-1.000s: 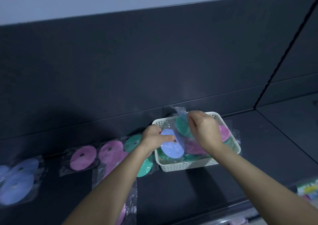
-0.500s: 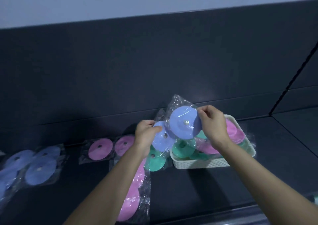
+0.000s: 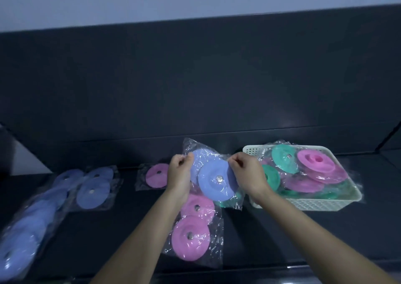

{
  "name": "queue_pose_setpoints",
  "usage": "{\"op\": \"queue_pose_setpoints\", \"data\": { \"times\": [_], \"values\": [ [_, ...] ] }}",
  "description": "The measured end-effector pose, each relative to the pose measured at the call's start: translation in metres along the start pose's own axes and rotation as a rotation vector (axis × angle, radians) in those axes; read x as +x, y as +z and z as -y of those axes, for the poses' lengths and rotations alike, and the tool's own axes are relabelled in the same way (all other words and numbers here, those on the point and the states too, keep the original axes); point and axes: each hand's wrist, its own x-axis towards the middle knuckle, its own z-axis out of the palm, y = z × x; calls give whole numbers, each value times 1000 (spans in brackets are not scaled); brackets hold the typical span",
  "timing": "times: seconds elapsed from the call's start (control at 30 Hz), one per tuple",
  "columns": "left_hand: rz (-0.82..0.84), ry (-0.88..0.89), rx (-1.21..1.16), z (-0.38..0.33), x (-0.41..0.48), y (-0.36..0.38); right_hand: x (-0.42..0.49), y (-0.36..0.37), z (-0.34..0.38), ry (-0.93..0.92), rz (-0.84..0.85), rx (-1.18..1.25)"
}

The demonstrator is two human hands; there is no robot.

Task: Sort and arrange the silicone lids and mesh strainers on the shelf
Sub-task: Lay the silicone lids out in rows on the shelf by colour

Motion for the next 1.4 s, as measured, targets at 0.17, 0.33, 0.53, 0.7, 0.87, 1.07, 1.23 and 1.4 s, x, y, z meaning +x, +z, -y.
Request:
{"op": "queue_pose_setpoints", "data": {
  "times": [0.17,0.33,0.53,0.7,0.87,1.07,1.23,1.4],
  "values": [
    [26,-87,-57,-7,-4,-36,-5,33,11,-22,21,-72],
    [94,-45,92,-5,-6,-71,-14,63,21,-44,58,-90],
    [39,-67,0,-9,-4,-116,-21,97,30,152,70,53],
    [71,-111,-107,-15,-7,-149,-29,132,43,421,311,452],
    [31,-18,102,-11,1,-194,-34,169,49,370,288,432],
    [-50,45,318,-9,6,-248,-43,220,55,387,324,430],
    [-199,79,517,-10,13,-288,-51,261,62,365,342,366],
    [-256,113,756,-12,20,-325,-57,300,69,385,363,330]
  ]
}}
